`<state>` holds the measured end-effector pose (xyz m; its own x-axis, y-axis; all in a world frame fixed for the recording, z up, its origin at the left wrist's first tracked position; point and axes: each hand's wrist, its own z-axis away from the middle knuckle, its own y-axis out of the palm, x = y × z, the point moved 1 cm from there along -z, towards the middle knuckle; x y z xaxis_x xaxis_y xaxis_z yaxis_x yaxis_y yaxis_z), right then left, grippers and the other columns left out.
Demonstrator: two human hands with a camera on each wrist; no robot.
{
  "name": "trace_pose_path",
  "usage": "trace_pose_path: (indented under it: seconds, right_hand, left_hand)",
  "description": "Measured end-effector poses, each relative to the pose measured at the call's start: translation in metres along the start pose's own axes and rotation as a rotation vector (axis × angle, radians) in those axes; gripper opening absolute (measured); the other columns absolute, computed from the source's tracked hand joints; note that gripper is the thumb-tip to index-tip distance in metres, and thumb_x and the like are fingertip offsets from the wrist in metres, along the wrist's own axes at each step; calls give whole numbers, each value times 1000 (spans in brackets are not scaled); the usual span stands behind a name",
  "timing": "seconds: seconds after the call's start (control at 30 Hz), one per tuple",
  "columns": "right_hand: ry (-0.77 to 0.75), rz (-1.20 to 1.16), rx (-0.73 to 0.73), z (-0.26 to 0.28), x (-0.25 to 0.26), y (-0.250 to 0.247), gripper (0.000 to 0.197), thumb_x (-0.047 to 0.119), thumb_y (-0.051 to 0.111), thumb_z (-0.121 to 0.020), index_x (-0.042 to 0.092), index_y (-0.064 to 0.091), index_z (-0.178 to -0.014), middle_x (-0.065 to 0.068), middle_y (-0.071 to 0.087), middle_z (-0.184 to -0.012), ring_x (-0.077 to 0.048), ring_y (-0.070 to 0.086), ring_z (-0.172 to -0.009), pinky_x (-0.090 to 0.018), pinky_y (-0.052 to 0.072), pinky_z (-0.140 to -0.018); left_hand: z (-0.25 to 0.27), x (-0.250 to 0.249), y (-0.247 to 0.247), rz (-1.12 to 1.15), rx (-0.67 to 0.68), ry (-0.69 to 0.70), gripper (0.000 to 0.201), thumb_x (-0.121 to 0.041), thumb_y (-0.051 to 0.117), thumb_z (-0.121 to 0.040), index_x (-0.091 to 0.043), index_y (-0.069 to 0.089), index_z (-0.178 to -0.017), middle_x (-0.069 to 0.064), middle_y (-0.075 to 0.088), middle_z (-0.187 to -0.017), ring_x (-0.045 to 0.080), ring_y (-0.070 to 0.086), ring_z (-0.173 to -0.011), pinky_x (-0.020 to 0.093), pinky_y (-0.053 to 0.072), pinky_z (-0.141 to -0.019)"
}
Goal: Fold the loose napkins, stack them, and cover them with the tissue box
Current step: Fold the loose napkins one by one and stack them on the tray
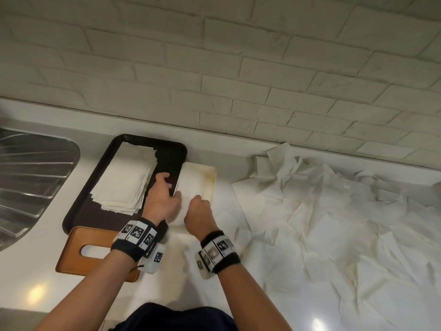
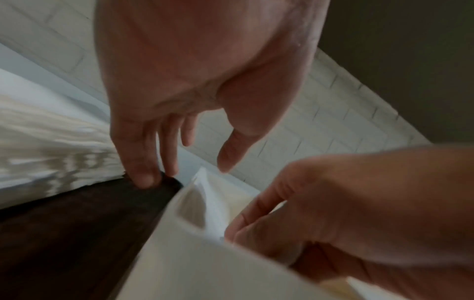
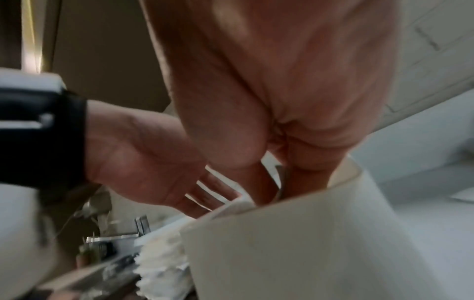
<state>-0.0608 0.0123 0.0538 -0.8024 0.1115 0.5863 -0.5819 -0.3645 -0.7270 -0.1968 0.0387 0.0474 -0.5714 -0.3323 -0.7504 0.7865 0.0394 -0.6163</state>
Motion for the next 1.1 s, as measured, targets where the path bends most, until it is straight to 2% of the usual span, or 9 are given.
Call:
trace_pose_path:
  seconds: [0.13, 0.23, 0.33, 0.43, 0.53, 0.67, 0.83, 0.97, 1.1]
  right_hand:
    - [38, 32, 116, 5, 0, -9, 49, 18, 63, -107, 5, 40, -147, -22, 53, -139, -38, 62, -124, -39, 55, -100]
    - [-51, -107, -117, 24, -30, -36, 34, 21, 59, -106, 16, 49, -138, -13, 68, -115, -33, 69, -103, -44, 60, -89]
    - [-59, -57, -326, 44, -93, -65, 16, 11, 54, -103, 20, 57, -115, -6, 72, -96, -29, 70, -91, -43, 58, -80]
    - [107, 185, -149, 63, -166, -72, 29, 24, 69, -98, 23, 57, -125, -4, 65, -121, -31, 65, -113, -44, 55, -93]
    - [213, 362, 43, 77, -220, -65, 62, 49, 81, -91, 29, 52, -142, 1, 56, -136, -31, 54, -126, -45, 48, -102]
    - [211, 372, 7, 84, -241, -60, 40, 56, 81, -89, 34, 58, -114, 10, 57, -111, -23, 46, -112, -36, 41, -90]
    - [201, 85, -107, 101, -251, -65, 29, 35, 84, -92, 35, 55, -85, 8, 64, -92, -16, 60, -86, -22, 42, -71]
    - [179, -83, -223, 130, -251, -83, 17, 31, 83, -95, 35, 68, -87, 12, 72, -83, -5, 64, -72, -13, 47, -66]
    - [145, -169, -350, 143, -251, -95, 7, 34, 75, -102, 35, 78, -96, 19, 75, -85, -1, 67, -81, -13, 44, -70]
  left_hand:
    - [5, 18, 10, -84, 47, 27, 71, -1, 67, -95, -21, 37, -156, 2, 65, -120, 33, 64, -121, 52, 50, -109]
    - [15, 17, 10, -22, -48, 97, 68, -2, 70, -95, -19, 41, -154, 6, 64, -133, 33, 60, -129, 53, 49, -112]
    - [44, -1, 10, 53, -187, 333, 52, -3, 70, -95, -16, 52, -143, 5, 63, -137, 27, 60, -128, 47, 50, -110]
    - [73, -29, 21, 59, -146, 578, 26, -7, 65, -99, -20, 60, -121, -6, 66, -117, 19, 66, -106, 45, 57, -94]
    - [91, -50, 57, -68, 135, 692, 10, -14, 61, -103, -24, 61, -108, -10, 67, -101, 13, 65, -94, 39, 57, -84]
    - [93, -52, 129, -400, 447, 627, 19, -24, 54, -108, -13, 58, -123, 6, 65, -123, 29, 61, -115, 43, 52, -94]
    - [77, -27, 185, -635, 453, 499, 37, -33, 68, -102, -12, 52, -128, 10, 47, -134, 33, 46, -121, 46, 52, -93]
    - [76, -21, 188, -496, 456, 510, 17, -27, 66, -103, -16, 61, -114, 2, 53, -120, 28, 49, -114, 41, 47, -92]
    - [69, -22, 175, -173, 375, 428, 14, -25, 81, -95, -16, 75, -104, -2, 63, -95, 19, 60, -91, 28, 43, -79]
